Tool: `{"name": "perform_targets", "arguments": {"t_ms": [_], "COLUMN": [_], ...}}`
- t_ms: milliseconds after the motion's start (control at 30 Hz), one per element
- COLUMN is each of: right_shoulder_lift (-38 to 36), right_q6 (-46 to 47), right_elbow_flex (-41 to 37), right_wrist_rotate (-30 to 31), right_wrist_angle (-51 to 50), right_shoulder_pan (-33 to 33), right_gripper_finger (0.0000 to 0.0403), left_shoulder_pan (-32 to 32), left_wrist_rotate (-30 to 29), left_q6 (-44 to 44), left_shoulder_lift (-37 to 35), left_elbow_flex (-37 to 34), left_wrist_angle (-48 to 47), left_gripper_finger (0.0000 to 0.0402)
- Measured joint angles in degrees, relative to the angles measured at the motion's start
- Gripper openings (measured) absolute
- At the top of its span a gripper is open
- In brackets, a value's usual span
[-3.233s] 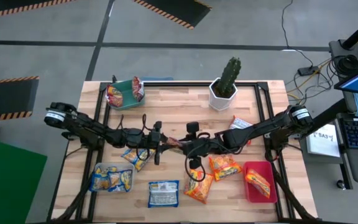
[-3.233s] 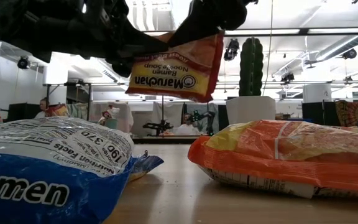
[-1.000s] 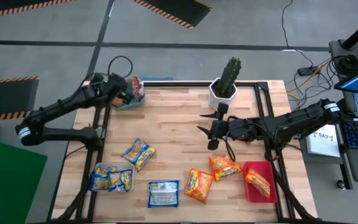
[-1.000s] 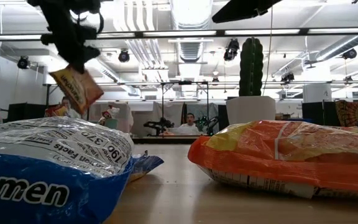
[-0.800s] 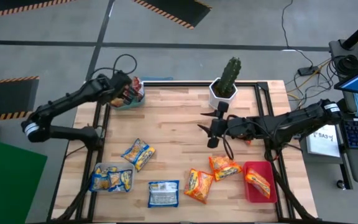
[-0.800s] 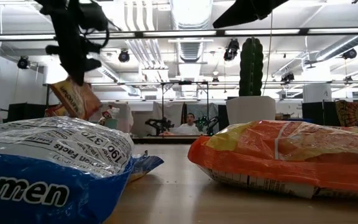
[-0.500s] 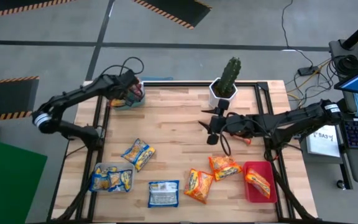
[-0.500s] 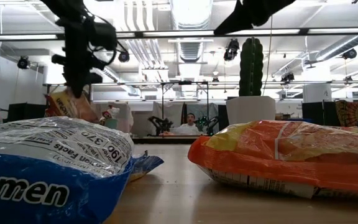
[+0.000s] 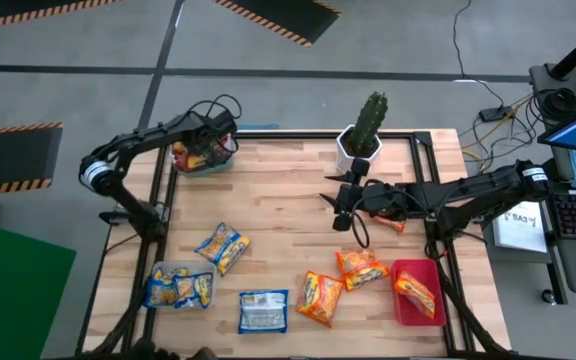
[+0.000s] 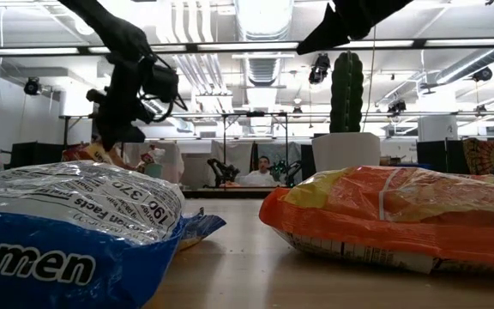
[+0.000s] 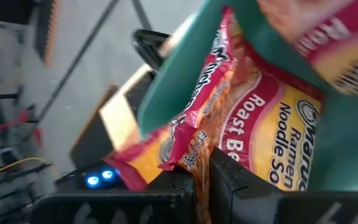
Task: Sort Maruchan noodles
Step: Put the red noodle into the green bin
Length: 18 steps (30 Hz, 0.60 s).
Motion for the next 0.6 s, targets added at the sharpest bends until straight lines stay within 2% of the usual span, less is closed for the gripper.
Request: {"name": "perform_targets", "arguments": {"t_ms": [133,300,400,600], "right_shoulder_lift": [0.0,0.02,0.02,0.02], "right_q6": [0.22,0.22,0.22,1.0], "right_elbow_flex": [0.01,0.0,0.0,0.0], "right_wrist_rotate": [-0.01,-0.02,0.0,-0.02], "right_wrist_angle": [-0.02,-0.02,-0.04,-0.71], "right_shoulder_pan": [0.0,0.0,0.0,0.0], "right_gripper_finger": [0.021,0.021,0.021,0.021], "left_shoulder_pan": [0.86,2.68,3.81,4.0], "left_wrist_rotate": [-3.66,-2.79,0.58,1.21], "left_q6": [1.09,1.89,1.85,1.75], "left_shoulder_lift": [1.98,4.17,5.17,4.27], "left_elbow_flex": [1.21,2.29,2.29,1.75], "left_wrist_angle": [0.48,1.05,0.34,0.2], "left_gripper_finger": [0.0,0.001,0.0029,0.0089]}}
